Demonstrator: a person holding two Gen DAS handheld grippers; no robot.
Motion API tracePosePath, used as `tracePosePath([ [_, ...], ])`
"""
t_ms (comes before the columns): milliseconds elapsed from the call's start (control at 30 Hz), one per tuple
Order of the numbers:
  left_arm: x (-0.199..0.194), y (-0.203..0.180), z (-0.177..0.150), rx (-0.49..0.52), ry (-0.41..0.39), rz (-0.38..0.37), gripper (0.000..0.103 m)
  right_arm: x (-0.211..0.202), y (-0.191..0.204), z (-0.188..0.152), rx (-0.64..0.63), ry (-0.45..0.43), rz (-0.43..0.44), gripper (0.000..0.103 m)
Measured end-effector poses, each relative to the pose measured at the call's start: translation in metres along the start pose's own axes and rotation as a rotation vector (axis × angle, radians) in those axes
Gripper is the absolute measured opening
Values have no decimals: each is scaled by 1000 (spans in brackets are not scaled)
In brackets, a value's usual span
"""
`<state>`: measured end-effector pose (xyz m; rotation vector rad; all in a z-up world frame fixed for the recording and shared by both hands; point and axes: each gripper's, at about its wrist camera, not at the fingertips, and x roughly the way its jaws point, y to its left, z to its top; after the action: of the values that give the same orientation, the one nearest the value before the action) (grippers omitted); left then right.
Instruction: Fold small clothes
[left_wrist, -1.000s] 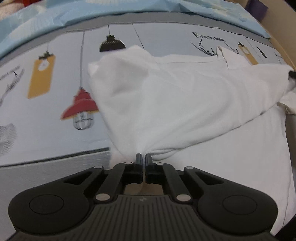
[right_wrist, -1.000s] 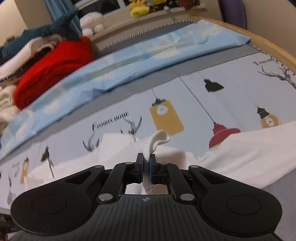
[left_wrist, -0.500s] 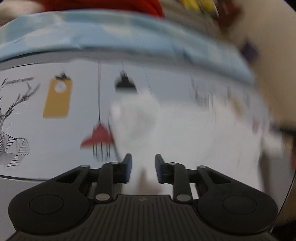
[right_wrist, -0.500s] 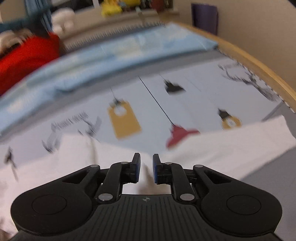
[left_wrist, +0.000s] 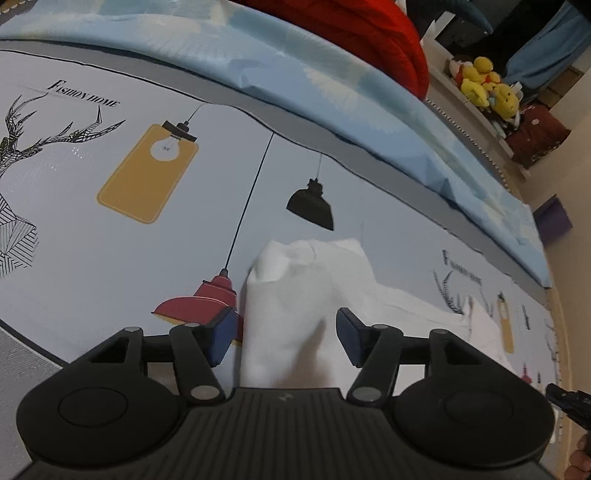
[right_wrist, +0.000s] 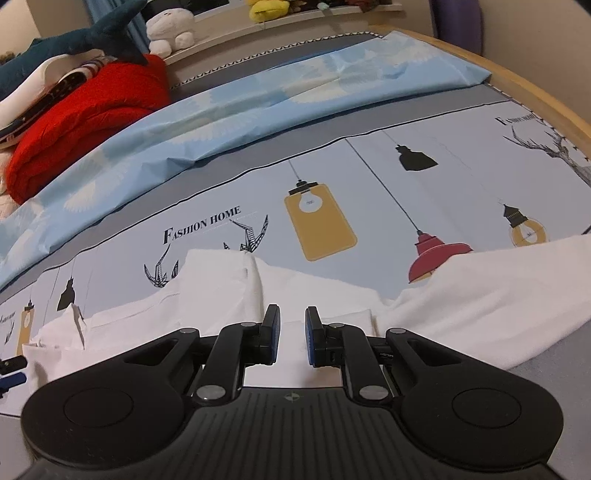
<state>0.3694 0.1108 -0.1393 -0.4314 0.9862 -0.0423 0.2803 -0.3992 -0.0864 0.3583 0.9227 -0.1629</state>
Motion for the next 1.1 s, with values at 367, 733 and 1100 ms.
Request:
tracePosePath([
  [367,-28,19,17,-37,-43,222,11,11,25,-5,-40,50,39,15],
  [733,-17,-23,-35,363,297,128,18,47,21,-36,-89,261,-72,19],
  [1100,-6,-40,-66,561,350,239,24,21,2,-27,-15,185,-68,23],
])
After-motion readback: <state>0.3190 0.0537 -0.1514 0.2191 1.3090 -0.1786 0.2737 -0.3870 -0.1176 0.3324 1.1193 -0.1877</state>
